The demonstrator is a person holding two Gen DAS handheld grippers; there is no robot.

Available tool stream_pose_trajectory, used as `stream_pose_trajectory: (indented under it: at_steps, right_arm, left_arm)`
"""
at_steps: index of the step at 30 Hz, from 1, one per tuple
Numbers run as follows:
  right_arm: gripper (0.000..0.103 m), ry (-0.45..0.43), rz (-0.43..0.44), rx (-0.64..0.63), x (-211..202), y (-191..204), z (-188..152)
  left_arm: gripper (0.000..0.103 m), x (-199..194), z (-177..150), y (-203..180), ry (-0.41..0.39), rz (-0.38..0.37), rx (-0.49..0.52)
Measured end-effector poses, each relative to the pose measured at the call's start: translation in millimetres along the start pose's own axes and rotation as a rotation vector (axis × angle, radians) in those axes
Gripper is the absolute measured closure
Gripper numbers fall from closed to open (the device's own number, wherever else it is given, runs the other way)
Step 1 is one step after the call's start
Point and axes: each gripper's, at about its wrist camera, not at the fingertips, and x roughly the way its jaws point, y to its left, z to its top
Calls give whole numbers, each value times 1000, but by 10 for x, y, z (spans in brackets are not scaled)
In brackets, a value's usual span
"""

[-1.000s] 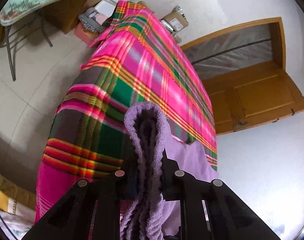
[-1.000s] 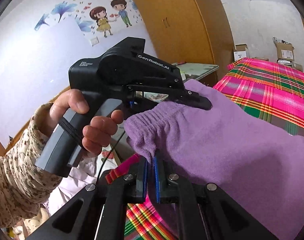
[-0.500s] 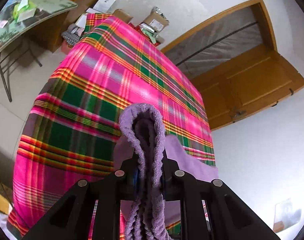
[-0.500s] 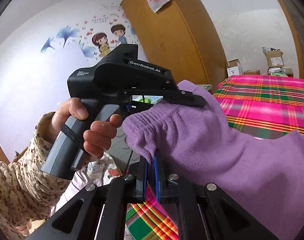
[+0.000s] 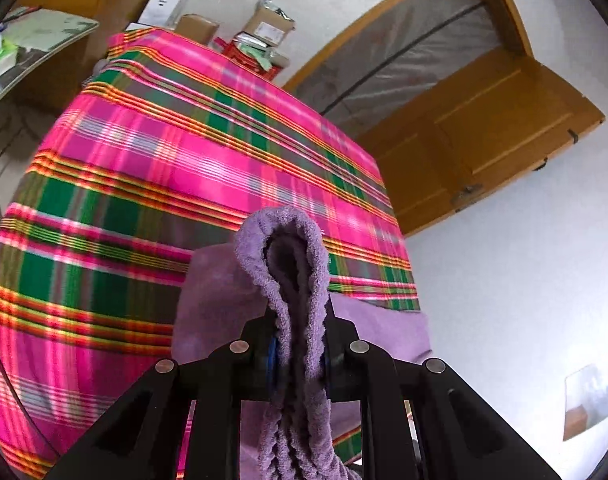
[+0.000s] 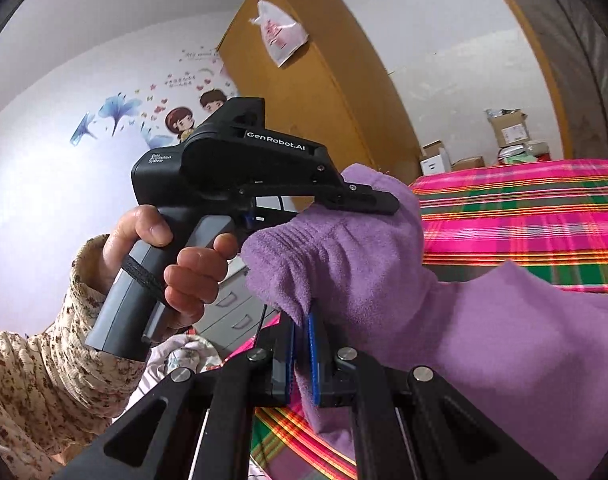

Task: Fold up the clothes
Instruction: 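Lower the held edge onto the garment and open both grippers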

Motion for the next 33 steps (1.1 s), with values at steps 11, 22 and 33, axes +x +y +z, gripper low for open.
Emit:
stream_pose_trajectory:
  at_steps: [11,22,33]
  right_arm:
    - [97,-52,-84,43,-458,-241,-106]
    - [97,-49,-147,116,-744,-561,-274]
    - [97,-16,-181,215,-837,-900,-514]
  left_arm:
    - [86,535,-14,-480,92,-2,73]
    - [86,1116,-85,-668,190,17,95]
    - [75,1522,-200,-711,262,47,122]
